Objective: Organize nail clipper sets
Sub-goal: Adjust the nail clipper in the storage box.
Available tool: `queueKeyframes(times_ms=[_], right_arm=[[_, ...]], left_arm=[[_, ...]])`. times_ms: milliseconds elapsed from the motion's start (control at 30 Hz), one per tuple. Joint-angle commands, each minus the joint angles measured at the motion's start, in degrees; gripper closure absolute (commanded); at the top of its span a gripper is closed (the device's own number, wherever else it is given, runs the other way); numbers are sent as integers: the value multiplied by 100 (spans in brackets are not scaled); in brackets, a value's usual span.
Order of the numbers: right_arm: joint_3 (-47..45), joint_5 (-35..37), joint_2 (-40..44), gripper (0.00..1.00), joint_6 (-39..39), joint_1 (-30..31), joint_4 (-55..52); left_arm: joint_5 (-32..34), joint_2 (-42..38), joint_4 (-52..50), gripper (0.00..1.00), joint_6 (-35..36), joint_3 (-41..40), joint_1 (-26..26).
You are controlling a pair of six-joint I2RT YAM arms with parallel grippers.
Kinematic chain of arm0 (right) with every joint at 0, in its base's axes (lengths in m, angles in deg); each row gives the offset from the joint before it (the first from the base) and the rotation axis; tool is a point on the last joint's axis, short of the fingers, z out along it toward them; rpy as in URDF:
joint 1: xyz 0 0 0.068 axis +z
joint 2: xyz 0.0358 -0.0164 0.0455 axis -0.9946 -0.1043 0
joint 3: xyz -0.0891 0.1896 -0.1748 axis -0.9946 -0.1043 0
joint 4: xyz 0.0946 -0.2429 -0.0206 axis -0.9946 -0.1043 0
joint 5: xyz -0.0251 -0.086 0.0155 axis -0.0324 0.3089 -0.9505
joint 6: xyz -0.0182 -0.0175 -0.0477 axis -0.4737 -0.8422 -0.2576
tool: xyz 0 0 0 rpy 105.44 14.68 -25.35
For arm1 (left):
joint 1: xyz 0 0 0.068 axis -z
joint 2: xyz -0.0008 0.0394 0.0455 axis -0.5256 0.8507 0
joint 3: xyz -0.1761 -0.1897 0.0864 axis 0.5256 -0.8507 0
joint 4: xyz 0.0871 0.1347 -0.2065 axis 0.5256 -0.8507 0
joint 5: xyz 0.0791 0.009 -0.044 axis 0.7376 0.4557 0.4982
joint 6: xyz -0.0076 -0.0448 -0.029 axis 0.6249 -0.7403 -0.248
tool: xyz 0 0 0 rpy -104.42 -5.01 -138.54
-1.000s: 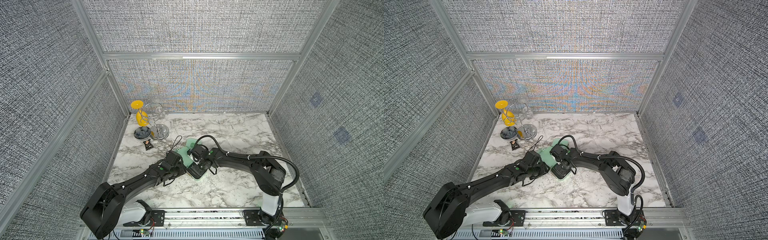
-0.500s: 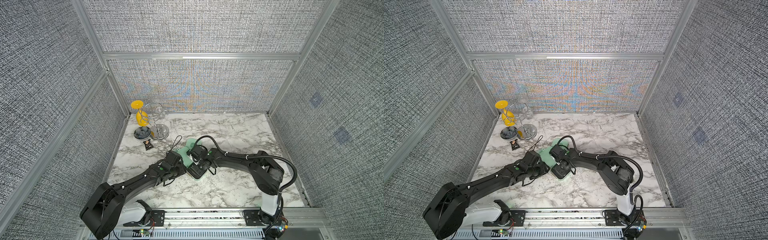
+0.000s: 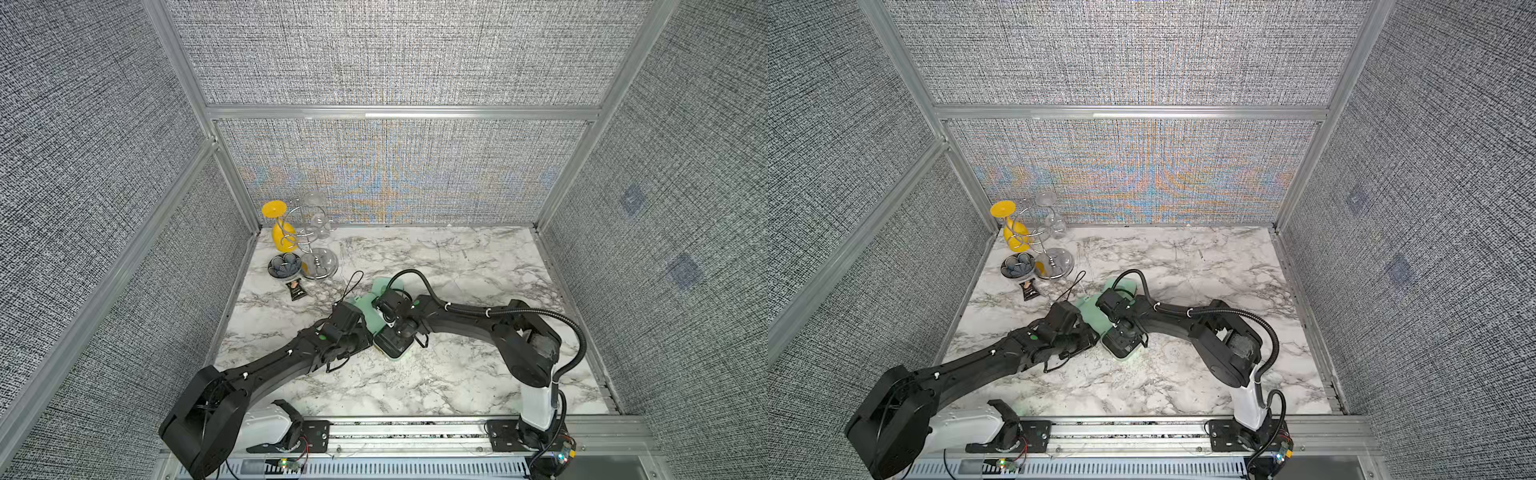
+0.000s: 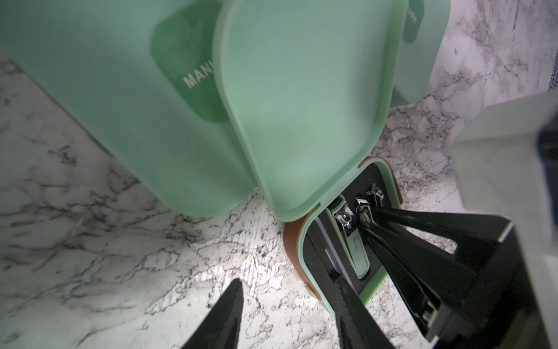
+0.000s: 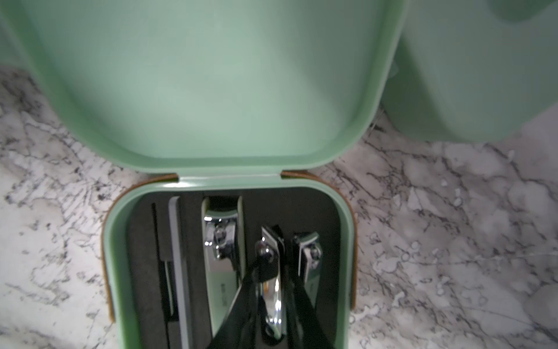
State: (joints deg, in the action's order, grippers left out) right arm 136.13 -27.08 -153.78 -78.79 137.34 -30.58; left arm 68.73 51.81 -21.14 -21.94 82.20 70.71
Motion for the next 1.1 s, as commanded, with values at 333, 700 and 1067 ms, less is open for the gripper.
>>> queueKeyframes(times_ms=[333, 700, 1067], right_arm=[[-53, 88, 68, 96, 104, 2, -175], [19, 110, 348, 98, 178, 2, -314], [219, 194, 212, 78, 227, -32, -522]], left_arm=[[43, -64, -59, 49, 6, -26, 9], [69, -142, -81, 49, 14, -52, 3], [69, -171, -78, 49, 6, -61, 3]])
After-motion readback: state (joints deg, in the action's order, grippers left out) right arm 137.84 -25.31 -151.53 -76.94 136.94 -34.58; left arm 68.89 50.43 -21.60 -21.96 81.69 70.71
